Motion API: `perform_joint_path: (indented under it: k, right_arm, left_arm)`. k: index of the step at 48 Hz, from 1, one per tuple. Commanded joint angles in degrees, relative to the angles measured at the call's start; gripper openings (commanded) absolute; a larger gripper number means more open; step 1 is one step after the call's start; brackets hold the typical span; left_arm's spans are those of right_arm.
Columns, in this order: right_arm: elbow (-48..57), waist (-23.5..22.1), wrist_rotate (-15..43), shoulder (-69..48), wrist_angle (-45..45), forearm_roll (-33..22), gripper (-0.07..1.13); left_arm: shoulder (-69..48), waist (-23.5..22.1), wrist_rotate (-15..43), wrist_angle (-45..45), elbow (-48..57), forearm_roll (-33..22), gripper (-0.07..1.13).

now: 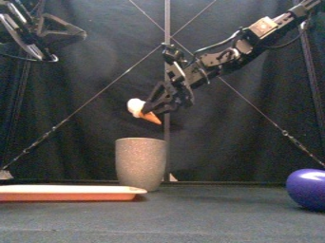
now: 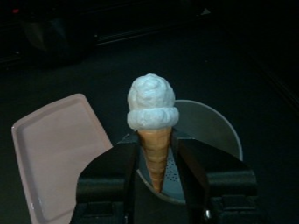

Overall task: Pick the ice cream then place it in the grey bowl
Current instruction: Drop ice cream in the grey bowl and return to neutral

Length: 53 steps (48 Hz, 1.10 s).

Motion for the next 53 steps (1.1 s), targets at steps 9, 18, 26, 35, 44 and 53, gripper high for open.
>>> perform_joint_path:
  k: [9,18,26,35,44,53]
  right_arm:
    - [-1.9,-1.3,0.1,-0.2,-0.9,-0.3,0.88]
    - [-1.3,-1.3,-0.4,-2.1,-1.0,-0.6,0.95]
    - [1.0,-1.4,-0.1,-10.4,-1.6,-3.4,0.95]
    - [8.7,0.0,0.1,-25.8,-4.7,-4.1,0.95]
    - [18.9,2.3,0.3,-41.5,-7.7,-3.2,0.95]
    - [28.1,6.1,0.4,-55.5,-7.7,-2.5,0.95]
  left_arm:
    - [0.1,0.0,0.1,-0.2,-0.7,0.1,-0.03]
    - [0.1,0.1,0.1,-0.2,-0.6,0.2,-0.03]
    - [0.1,0.1,0.1,-0.2,-0.6,0.2,-0.03]
    - [0.1,0.2,0.1,-0.2,-0.6,0.2,-0.03]
    - [0.0,0.3,0.1,-0.2,-0.4,0.2,-0.03]
    - [-0.1,0.4,0.1,-0.2,-0.4,0.2,-0.03]
